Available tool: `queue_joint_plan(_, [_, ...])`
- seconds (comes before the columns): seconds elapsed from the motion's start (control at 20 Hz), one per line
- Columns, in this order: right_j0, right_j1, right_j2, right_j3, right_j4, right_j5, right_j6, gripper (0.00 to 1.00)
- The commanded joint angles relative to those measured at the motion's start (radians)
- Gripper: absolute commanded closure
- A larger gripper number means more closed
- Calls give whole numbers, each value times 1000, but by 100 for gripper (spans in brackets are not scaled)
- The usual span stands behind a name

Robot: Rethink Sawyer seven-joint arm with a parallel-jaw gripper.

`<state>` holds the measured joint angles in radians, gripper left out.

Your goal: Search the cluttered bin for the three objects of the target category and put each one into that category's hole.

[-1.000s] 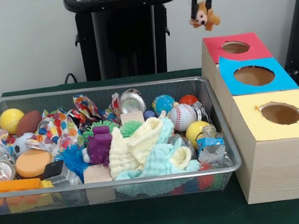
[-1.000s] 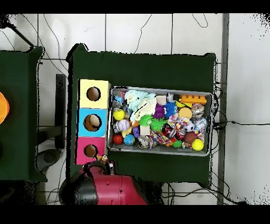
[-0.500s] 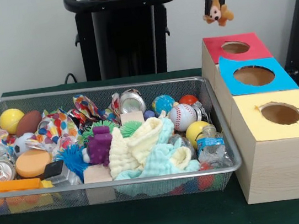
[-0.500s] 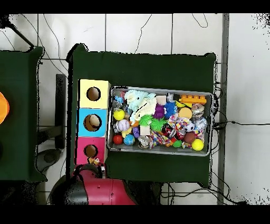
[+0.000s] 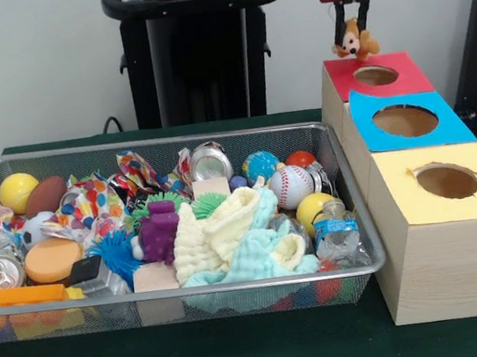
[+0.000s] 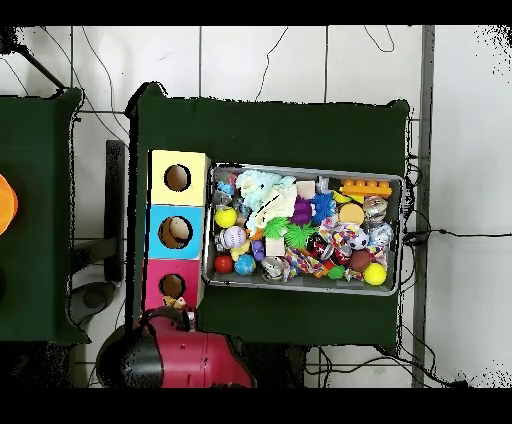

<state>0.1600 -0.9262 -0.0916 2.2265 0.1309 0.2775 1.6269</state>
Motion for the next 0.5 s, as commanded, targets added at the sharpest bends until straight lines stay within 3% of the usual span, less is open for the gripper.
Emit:
queue_joint_plan(0.05, [-8,90,46,31,72,-104,295,100])
queue_joint_plan(0.2, [-7,109,56,42,86,-145,297,100])
queue_joint_plan(0.5, [26,105,39,29,119,-125,294,100])
